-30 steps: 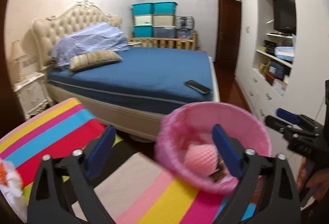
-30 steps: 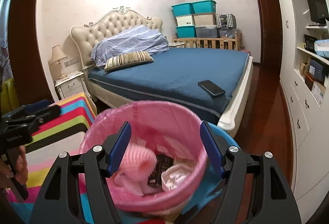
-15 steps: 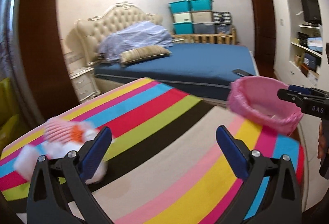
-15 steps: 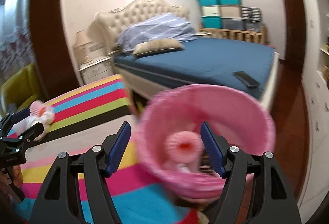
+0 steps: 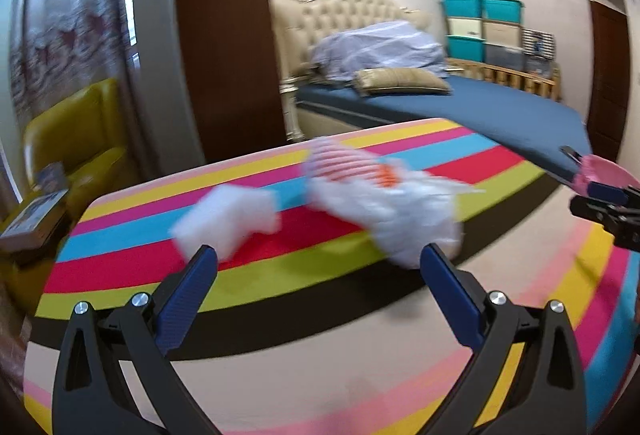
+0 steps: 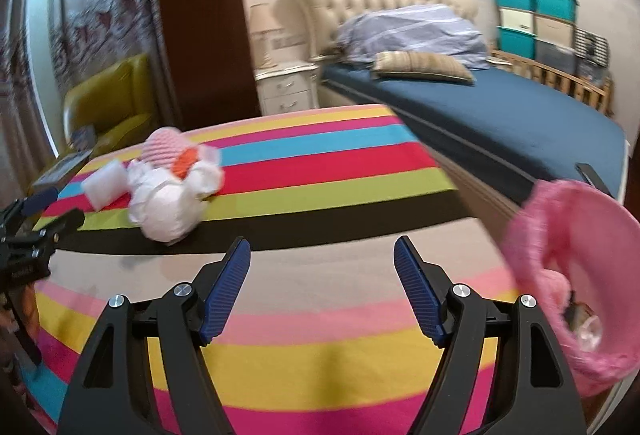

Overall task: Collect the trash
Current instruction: 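Move both open tools back over the table toward the remaining trash, then grasp the knotted white tissue with the right tool while the left tool grasps the white plastic bag, then carry the tissue and plastic bag to the pink wastebasket and release both, then move both open tools back over the table toward the remaining trash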

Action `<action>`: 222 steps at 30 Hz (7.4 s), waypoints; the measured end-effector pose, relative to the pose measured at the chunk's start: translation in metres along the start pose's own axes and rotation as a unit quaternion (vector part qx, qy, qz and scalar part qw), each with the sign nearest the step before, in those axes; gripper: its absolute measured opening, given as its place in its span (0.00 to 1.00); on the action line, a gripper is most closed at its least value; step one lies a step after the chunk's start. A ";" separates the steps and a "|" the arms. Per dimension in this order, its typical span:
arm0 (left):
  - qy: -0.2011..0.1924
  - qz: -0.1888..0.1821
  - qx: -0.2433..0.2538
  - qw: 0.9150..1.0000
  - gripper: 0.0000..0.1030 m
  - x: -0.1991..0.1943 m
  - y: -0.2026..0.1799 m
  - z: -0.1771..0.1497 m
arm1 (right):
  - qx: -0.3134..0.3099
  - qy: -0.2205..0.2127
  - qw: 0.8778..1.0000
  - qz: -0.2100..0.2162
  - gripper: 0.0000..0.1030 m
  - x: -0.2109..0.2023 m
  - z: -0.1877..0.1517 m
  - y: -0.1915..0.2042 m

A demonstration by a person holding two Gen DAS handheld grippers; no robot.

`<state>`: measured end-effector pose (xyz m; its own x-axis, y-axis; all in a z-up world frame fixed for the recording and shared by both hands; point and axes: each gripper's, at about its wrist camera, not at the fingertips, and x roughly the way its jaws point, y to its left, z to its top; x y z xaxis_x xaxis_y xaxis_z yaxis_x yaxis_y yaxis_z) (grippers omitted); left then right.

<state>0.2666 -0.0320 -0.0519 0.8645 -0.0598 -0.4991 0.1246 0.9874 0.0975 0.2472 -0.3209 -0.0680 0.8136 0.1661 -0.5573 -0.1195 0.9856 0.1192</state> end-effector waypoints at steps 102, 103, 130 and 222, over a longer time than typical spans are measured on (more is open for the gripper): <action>0.061 -0.086 0.015 0.994 0.34 0.031 -0.087 0.009 | -0.032 0.008 0.997 0.075 0.28 -0.001 -0.004 0.021; 0.058 -0.086 0.015 0.994 0.34 0.028 -0.087 0.007 | -0.033 0.009 0.997 0.075 0.28 -0.001 -0.004 0.023; -0.014 -0.119 0.050 0.992 0.34 -0.013 -0.114 0.004 | 0.004 -0.008 0.999 0.048 0.28 -0.017 -0.014 -0.008; -0.049 -0.098 0.110 0.988 0.95 0.006 -0.118 0.012 | 0.074 -0.034 0.993 -0.083 0.62 -0.056 -0.005 -0.115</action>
<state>0.2629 -0.1506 -0.0558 0.8548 -0.2716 -0.4421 0.3884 0.9000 0.1980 0.2124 -0.4435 -0.0548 0.8522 -0.0063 -0.5231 0.1011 0.9831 0.1529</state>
